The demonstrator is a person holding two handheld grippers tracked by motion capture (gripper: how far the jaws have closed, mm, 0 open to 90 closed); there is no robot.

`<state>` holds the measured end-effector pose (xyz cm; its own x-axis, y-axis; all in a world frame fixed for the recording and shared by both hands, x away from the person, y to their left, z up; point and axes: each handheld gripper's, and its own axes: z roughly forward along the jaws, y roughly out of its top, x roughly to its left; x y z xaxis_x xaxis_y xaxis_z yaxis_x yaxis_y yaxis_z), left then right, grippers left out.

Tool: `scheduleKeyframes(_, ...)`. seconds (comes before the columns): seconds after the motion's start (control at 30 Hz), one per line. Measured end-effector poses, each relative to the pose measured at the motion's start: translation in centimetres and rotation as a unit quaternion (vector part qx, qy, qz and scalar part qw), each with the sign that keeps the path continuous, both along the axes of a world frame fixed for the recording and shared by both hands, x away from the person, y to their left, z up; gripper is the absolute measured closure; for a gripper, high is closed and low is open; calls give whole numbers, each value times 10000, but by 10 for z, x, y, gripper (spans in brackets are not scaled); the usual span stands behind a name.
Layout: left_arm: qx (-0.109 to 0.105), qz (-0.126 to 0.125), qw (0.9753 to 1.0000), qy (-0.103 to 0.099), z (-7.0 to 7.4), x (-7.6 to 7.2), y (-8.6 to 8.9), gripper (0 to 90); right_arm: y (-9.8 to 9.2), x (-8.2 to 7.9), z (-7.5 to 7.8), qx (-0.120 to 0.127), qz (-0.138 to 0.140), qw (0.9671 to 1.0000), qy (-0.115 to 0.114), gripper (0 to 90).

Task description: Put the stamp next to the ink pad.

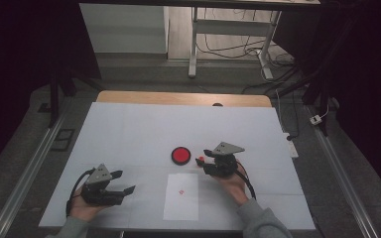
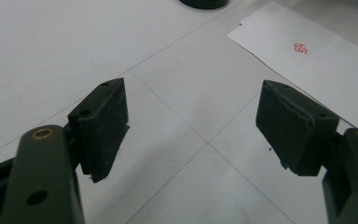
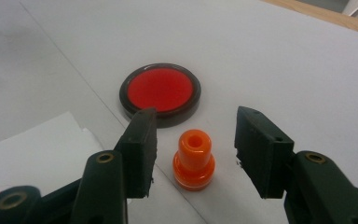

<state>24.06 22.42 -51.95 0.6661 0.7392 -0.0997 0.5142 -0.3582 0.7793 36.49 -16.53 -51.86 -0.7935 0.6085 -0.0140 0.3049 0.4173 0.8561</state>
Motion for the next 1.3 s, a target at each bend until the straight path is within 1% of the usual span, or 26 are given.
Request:
scheduleKeyframes(0.17,-17,8,10000,35,-1,0,-1,259,-2,-3,4,-13,79,10000,-3,465)
scheduleKeyframes(0.33,-8,40,10000,42,-1,-1,-1,258,-12,-10,9,-38,81,10000,-17,454)
scheduleKeyframes(0.43,-11,43,10000,30,0,-1,-1,258,-21,-15,15,-42,35,9999,-102,453)
scheduleKeyframes(0.5,-38,60,10000,35,0,-1,0,258,-28,-19,19,24,-20,9999,-127,452)
scheduleKeyframes(0.63,-58,88,9999,43,0,-1,1,258,-43,-26,23,68,-139,9998,-150,449)
scheduleKeyframes(0.87,-94,59,9999,19,1,-2,1,257,-64,-37,25,102,-259,9992,-278,446)
scheduleKeyframes(0.97,-179,30,9998,57,1,-1,1,256,-74,-42,25,69,-298,9991,-310,445)
scheduleKeyframes(1.3,-150,34,9999,45,2,-2,1,256,-105,-62,23,10,-430,9980,-469,440)
